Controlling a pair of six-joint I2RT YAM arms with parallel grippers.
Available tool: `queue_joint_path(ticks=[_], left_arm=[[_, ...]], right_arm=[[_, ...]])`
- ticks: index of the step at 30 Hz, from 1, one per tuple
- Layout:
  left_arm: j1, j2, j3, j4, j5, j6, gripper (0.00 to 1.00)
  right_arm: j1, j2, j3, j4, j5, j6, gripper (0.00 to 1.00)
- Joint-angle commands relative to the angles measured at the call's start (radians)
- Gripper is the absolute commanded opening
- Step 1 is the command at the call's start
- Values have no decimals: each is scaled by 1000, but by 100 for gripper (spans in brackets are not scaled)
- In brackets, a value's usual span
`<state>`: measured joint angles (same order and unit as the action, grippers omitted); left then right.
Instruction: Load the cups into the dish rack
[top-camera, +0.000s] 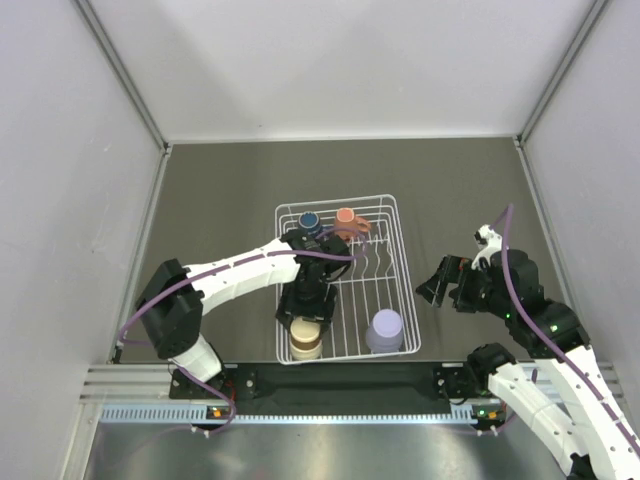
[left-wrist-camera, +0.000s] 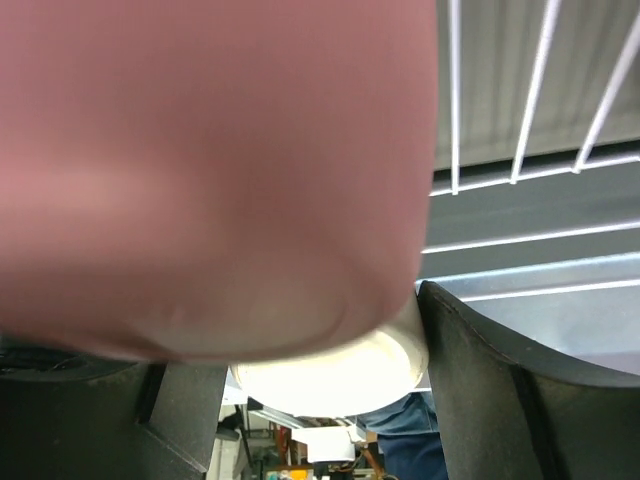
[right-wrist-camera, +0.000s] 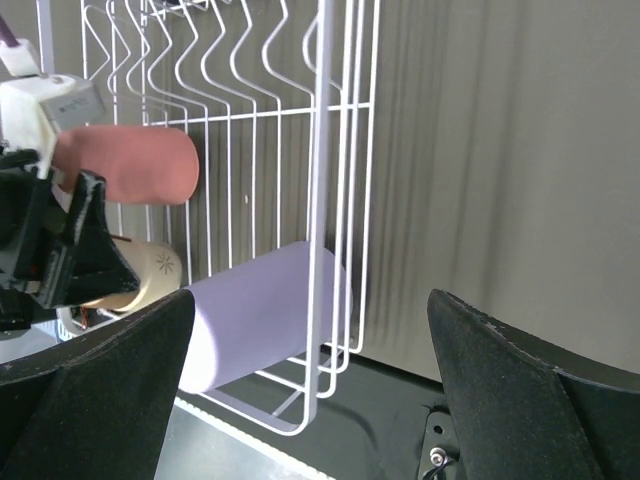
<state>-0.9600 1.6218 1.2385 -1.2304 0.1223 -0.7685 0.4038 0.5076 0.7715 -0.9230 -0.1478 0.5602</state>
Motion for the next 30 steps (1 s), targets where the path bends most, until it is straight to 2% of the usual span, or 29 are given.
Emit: queue_joint_path(ticks=[1,15,30], left_arm=[[-5,10,-45,49,-20,-29,0],[-5,-36,36,-20,-107,-43,0],[-5,-53,-36,78,-64,-68,0]], right_arm=[[3,3,-8,41,-2,-8,100],[3,19,-12,56,-6,-8,100],[3,11,-21,64,-22,-2,100]])
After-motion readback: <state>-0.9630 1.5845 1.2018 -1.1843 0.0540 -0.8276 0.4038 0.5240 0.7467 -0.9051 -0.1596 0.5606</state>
